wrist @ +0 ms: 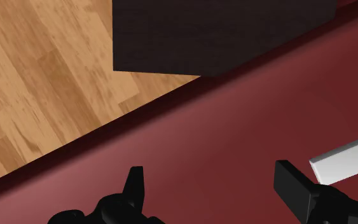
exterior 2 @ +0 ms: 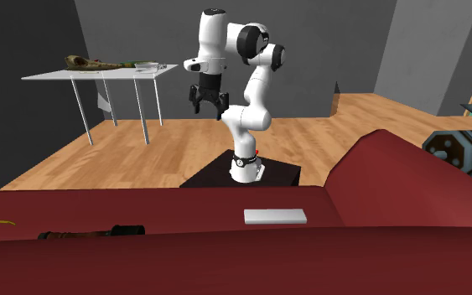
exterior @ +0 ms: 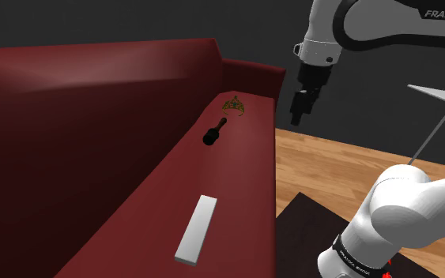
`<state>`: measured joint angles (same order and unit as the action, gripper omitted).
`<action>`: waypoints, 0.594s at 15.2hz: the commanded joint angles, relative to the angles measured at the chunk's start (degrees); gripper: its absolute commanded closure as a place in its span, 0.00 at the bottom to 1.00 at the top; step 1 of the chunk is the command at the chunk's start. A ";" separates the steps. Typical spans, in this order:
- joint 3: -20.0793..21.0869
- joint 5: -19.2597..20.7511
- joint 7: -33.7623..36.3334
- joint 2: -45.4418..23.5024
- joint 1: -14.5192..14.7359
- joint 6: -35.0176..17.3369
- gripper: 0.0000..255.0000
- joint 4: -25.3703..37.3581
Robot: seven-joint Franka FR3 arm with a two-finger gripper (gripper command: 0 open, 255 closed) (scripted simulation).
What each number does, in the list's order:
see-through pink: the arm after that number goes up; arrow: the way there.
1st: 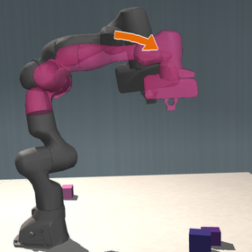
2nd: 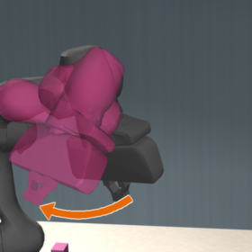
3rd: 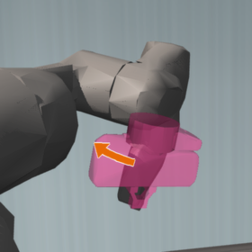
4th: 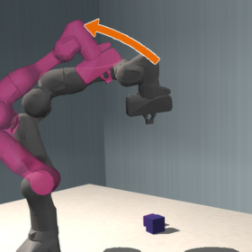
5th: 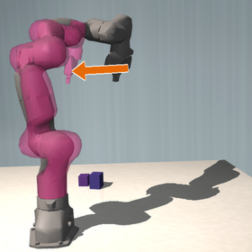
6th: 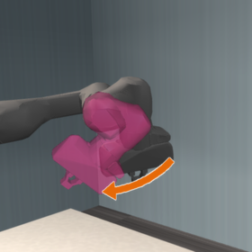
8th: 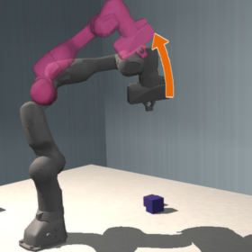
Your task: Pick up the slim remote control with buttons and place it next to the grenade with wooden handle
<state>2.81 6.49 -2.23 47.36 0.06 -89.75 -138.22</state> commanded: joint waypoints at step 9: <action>10.03 -10.11 19.63 2.35 0.41 -7.02 0.00 -9.79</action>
<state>11.48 -2.18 14.64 49.54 0.36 -95.82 -146.94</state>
